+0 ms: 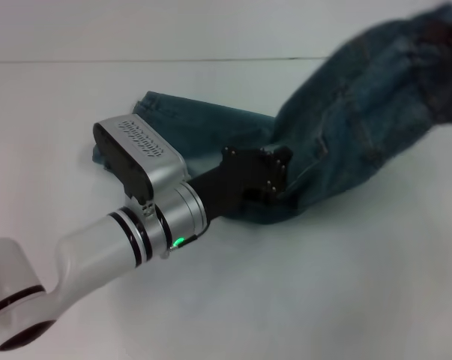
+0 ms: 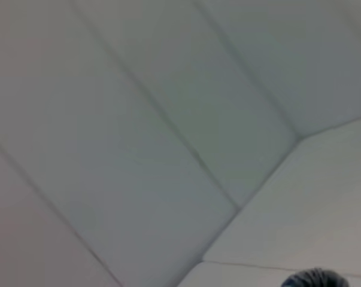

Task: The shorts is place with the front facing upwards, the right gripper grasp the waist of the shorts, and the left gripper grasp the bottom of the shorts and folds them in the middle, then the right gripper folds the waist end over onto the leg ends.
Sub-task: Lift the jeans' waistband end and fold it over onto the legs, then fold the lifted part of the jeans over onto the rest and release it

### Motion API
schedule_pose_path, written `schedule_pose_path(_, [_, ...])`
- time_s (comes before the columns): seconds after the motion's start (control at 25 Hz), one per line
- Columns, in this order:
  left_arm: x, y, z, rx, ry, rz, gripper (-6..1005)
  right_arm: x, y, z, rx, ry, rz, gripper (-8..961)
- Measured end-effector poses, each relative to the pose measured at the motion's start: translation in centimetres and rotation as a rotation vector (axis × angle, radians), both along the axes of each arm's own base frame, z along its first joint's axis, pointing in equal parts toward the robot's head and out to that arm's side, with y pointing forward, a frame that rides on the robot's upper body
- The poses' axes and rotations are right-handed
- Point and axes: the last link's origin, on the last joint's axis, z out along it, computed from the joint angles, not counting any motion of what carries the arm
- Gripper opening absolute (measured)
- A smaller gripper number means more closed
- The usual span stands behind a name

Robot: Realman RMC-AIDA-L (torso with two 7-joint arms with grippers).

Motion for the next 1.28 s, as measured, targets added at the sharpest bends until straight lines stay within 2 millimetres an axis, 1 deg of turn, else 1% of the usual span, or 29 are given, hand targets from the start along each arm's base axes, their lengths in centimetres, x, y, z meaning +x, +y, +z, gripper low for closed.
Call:
schedule_pose_path(0.04, [0.0,-0.1,-0.2,-0.007,0.005,0.004,26,-1.1,0.9,-0.2,-0.007,-0.014,0.018,52])
schedule_pose_path(0.16, [0.3,-0.4,-0.6,-0.025,0.009,0.000,26,-5.2,3.7,-1.1,-0.049,-0.058,0.073,52])
schedule_pose_path(0.2, [0.3,-0.4,-0.6,-0.026,0.008,-0.001,26,-6.7,4.6,-1.6,-0.063,-0.074,0.095,52])
schedule_pose_path(0.36, [0.7,-0.7,-0.9,-0.034,-0.014,-0.002,26,-11.6,7.5,-3.9,-0.065,-0.183,0.149,52])
schedule_pose_path(0.44, [1.0,-0.9,-1.0,-0.039,-0.025,-0.005,27,-13.9,8.5,-5.3,-0.065,-0.243,0.182,52])
schedule_pose_path(0.56, [1.2,-1.2,-1.2,-0.050,-0.037,-0.008,27,-16.3,9.4,-8.0,-0.088,-0.318,0.210,52])
schedule_pose_path(0.64, [1.3,-1.5,-1.3,-0.057,-0.047,-0.007,27,-17.1,9.7,-9.9,-0.111,-0.355,0.218,52])
schedule_pose_path(0.68, [1.4,-1.6,-1.4,-0.059,-0.052,-0.005,27,-17.4,9.7,-11.2,-0.127,-0.378,0.222,52])
schedule_pose_path(0.76, [1.1,-1.9,-1.3,-0.054,-0.067,0.011,27,-17.7,9.6,-13.2,-0.146,-0.413,0.237,52])
schedule_pose_path(0.84, [0.8,-2.0,-1.2,-0.047,-0.077,0.029,27,-17.9,9.4,-14.8,-0.158,-0.441,0.254,52])
schedule_pose_path(0.88, [0.3,-2.3,-1.1,-0.042,-0.086,0.044,27,-17.9,9.2,-15.4,-0.162,-0.452,0.259,52])
schedule_pose_path(0.96, [0.1,-2.4,-1.1,-0.040,-0.089,0.049,27,-17.8,8.9,-16.4,-0.177,-0.476,0.263,52])
schedule_pose_path(1.08, [-0.7,-2.8,-0.8,-0.028,-0.104,0.077,26,-17.3,8.8,-16.5,-0.180,-0.474,0.249,52])
schedule_pose_path(1.12, [-1.0,-2.9,-0.7,-0.023,-0.108,0.089,26,-17.0,8.8,-16.2,-0.173,-0.456,0.239,52])
schedule_pose_path(1.28, [-2.9,-3.4,0.8,0.037,-0.151,0.125,26,-15.7,8.3,-14.2,-0.147,-0.371,0.217,140])
